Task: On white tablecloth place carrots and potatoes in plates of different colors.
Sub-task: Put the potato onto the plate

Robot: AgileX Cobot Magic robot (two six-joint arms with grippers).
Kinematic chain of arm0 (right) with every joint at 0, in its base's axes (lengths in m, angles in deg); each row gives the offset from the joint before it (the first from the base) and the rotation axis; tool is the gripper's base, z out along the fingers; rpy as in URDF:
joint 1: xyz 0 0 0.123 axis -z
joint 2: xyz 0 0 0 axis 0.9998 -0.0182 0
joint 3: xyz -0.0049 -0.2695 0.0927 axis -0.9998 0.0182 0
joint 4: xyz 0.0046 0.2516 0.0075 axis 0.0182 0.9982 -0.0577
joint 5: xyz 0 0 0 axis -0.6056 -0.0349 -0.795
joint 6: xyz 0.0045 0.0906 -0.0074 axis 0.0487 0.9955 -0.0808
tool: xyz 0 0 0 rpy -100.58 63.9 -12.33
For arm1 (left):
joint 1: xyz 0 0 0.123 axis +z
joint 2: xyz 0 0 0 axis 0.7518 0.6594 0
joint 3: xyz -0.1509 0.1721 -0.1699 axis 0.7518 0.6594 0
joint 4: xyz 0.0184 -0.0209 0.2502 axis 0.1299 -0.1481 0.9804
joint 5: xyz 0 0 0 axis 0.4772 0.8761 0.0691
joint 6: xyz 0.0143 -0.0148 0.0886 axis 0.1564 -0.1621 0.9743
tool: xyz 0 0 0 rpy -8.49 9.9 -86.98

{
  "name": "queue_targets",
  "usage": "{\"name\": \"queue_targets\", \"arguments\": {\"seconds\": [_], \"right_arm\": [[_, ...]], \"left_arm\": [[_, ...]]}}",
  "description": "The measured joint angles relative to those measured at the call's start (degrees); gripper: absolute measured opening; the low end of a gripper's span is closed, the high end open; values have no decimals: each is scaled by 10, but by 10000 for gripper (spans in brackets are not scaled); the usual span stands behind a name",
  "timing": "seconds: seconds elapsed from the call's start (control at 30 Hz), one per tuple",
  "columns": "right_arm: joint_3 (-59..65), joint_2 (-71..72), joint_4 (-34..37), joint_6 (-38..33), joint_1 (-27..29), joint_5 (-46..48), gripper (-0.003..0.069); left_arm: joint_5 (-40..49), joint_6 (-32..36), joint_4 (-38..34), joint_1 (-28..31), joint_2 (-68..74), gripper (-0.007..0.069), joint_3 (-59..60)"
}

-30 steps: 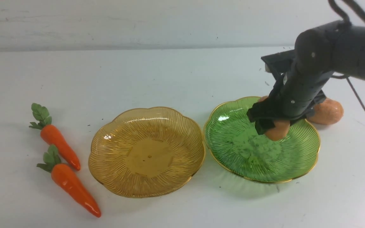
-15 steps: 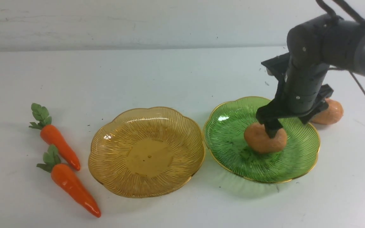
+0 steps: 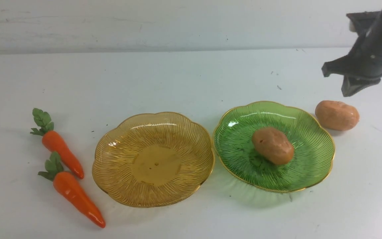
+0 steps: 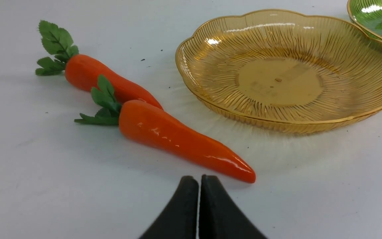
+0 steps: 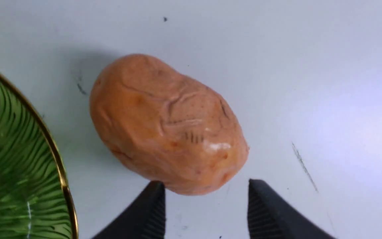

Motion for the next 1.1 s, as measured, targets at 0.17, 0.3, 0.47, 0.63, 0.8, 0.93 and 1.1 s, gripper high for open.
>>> {"name": "queue_targets", "arguments": {"seconds": [0.17, 0.3, 0.47, 0.63, 0.8, 0.93, 1.1], "right_arm": [[0, 0, 28, -95, 0, -6, 578], [-1, -4, 57, -155, 0, -16, 667], [-1, -29, 45, -197, 0, -18, 675], [-1, -62, 12, -203, 0, -42, 663], [-1, -84, 12, -203, 0, -54, 631], [-1, -86, 12, -201, 0, -55, 546], [-1, -82, -9, -174, 0, -28, 546]], "left_arm": [[0, 0, 0, 0, 0, -4, 0], [0, 0, -1, 0, 0, -4, 0], [0, 0, -1, 0, 0, -4, 0], [0, 0, -1, 0, 0, -4, 0], [0, 0, -1, 0, 0, -4, 0], [0, 0, -1, 0, 0, -4, 0], [0, 0, -1, 0, 0, -4, 0]]}}
